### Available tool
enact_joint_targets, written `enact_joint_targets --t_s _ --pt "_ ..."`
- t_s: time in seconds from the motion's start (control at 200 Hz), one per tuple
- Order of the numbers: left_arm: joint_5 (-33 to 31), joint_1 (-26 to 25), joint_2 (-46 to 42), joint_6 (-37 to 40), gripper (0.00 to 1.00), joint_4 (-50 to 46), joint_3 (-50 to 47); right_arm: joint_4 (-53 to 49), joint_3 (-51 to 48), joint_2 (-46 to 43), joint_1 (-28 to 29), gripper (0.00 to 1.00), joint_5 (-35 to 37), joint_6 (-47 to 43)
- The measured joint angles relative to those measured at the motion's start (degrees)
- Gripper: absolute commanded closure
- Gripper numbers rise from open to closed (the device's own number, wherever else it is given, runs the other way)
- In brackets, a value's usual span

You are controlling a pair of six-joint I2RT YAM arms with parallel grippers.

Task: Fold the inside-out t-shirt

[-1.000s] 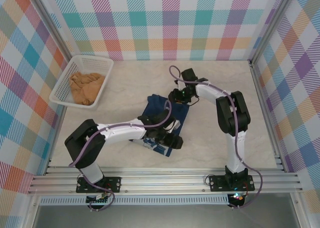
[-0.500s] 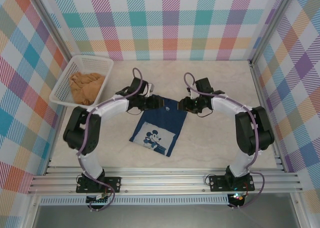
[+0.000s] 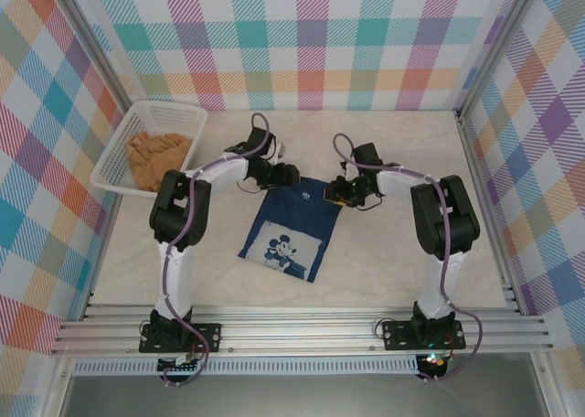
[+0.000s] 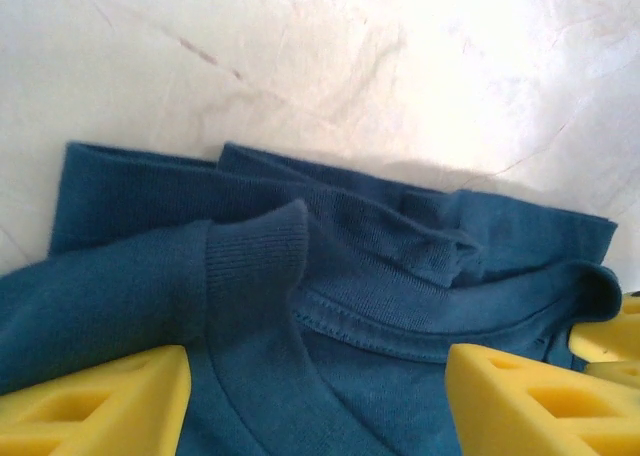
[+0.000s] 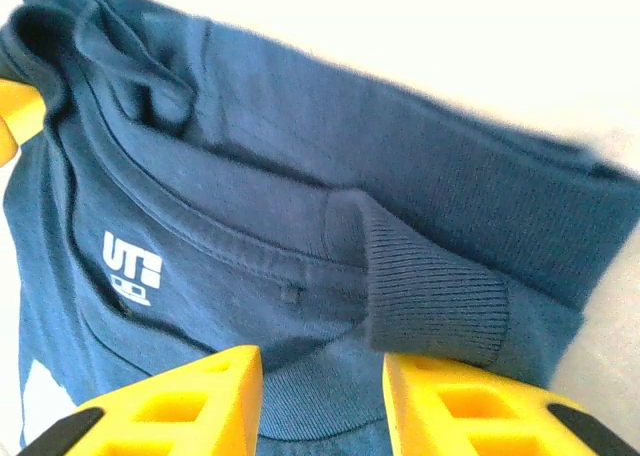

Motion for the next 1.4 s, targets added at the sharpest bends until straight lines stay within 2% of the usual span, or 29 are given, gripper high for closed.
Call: enact_joint_targets --t_s 0.24,0.42,0.605,0.76,0.83,1.235,1.4 --pt "-4.2 0.61 -4.72 1.79 0.29 -1.6 -1.75 -2.91 -1.53 -7.13 -0.28 0.55 4.37 -3.23" --pt "-7.26 1.42 -2.69 3.15 0.31 -4.83 1.33 -3.43 -1.75 -8.15 -0.28 0.52 7.96 -3.65" --pt "-7.21 1.42 2.51 4.28 0.4 -7.28 6.16 -4.07 -1.05 -4.44 -0.28 0.49 10.56 -2.75" --pt "-3.91 1.42 5.22 4.55 0.5 -8.24 8.33 -3.96 -0.11 -1.33 -0.28 0.5 10.27 -1.81" --pt "-2.21 1.42 5.42 4.55 0.52 -8.28 8.44 -3.78 0.42 -0.39 -0.28 0.51 9.7 -1.25" --pt "-1.68 2.56 5.09 6.25 0.33 -9.11 8.46 -4.09 2.95 1.64 -0.55 0.5 8.07 -1.01" --pt "-3.26 3.08 4.96 7.91 0.31 -9.16 8.46 -4.2 2.95 1.55 -0.55 0.5 8.66 -1.29"
